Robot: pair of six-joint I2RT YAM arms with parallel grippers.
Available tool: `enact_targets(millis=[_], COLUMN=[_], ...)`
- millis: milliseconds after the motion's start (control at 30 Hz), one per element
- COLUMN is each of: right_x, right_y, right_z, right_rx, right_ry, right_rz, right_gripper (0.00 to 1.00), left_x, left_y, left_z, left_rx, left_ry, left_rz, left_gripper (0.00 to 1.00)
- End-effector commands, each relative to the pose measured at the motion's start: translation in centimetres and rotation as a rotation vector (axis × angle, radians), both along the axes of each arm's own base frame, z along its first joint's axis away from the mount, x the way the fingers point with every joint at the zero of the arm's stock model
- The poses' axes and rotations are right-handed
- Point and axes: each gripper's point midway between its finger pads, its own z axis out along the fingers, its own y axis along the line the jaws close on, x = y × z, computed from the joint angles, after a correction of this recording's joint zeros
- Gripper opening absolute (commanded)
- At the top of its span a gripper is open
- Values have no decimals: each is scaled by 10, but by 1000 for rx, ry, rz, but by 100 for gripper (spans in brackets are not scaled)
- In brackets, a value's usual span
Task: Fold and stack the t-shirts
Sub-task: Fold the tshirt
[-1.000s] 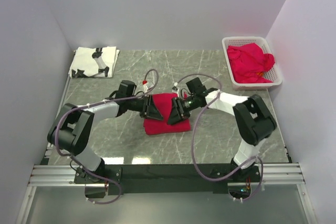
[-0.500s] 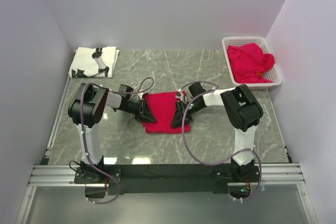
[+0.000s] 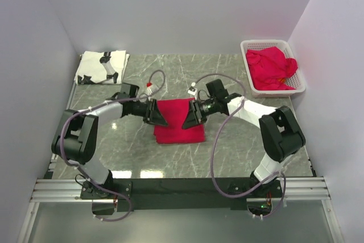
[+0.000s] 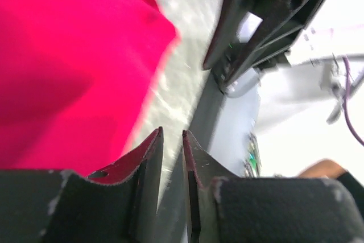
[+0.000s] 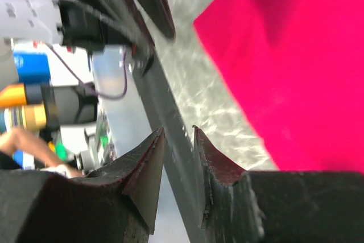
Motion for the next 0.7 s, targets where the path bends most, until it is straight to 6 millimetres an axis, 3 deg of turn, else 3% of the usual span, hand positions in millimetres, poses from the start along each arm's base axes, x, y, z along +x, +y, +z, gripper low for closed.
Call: enact_targets(millis=[0, 67, 200, 267, 300, 400, 500, 633, 667], right_x=[-38, -40, -34, -26, -23, -14, -18, -32, -24], right_y=[1, 0, -8, -15, -18, -29, -31, -20, -16], right_z=[-27, -46, -85, -97, -104, -113, -106, -51, -36], right_rx=[-25, -54, -134, -136, -149, -160, -156, -60, -35], right_ry=[78, 117, 181, 224, 252, 288, 276, 172, 126], right_rz=[67, 73, 62, 20, 2, -35, -14, 93, 92], right_gripper=[35, 35, 33, 33, 33, 32, 31, 28, 28], left_x=[-45, -46, -44, -36, -26, -20, -21, -31, -25], left_y=[-19, -23, -13, -1, 9, 29, 31, 30, 30], left_z=[-5, -13, -58, -94, -102, -131, -121, -59, -39], left_rx=[-39, -30, 77, 145, 153, 199, 156, 36, -10], left_ry=[91, 106, 249, 331, 368, 442, 391, 204, 146], left_rz=[-85, -67, -20, 17, 50, 87, 45, -71, -92], left_gripper=[26, 27, 27, 26, 25, 24, 25, 27, 27])
